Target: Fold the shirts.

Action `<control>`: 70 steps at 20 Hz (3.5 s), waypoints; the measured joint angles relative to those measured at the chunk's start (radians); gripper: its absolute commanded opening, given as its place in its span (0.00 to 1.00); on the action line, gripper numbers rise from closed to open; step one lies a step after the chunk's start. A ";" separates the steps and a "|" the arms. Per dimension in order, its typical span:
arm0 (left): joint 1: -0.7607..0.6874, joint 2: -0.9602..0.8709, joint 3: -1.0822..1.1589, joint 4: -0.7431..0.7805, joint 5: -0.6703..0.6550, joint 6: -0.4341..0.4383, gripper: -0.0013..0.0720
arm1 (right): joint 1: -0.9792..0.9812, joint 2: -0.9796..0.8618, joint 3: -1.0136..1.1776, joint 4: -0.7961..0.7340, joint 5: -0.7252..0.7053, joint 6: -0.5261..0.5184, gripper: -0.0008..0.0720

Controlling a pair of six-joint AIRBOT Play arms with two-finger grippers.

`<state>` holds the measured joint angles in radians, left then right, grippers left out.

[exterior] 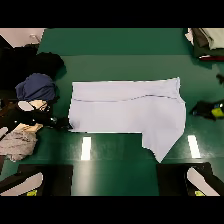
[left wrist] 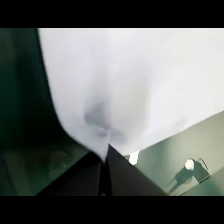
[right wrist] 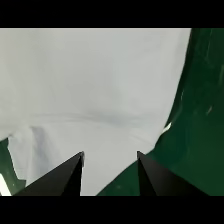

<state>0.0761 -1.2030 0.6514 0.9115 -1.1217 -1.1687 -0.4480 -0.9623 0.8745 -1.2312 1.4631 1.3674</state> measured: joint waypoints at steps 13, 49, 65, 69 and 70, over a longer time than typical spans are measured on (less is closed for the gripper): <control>-0.006 0.000 0.082 -0.015 -0.044 -0.003 0.05 | -0.016 -0.025 -0.393 0.019 -0.123 0.008 0.42; -0.007 0.090 0.243 -0.045 0.117 -0.086 0.05 | 0.106 -0.023 0.151 -0.148 -0.153 0.026 0.03; -0.006 -0.187 0.513 -0.151 -0.009 -0.097 0.05 | -0.047 -0.374 0.281 0.077 -0.161 -0.112 0.97; -0.045 -0.189 0.517 -0.144 -0.051 -0.074 0.05 | -0.189 -0.408 0.194 0.155 -0.106 -0.204 0.96; -0.064 -0.189 0.518 -0.140 -0.052 -0.070 0.05 | -0.211 -0.429 0.182 0.176 -0.091 -0.229 0.96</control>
<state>0.0124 -1.3918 1.1694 0.7719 -1.1740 -1.2388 -0.6590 -1.3914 1.0569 -1.0550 1.3720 1.1389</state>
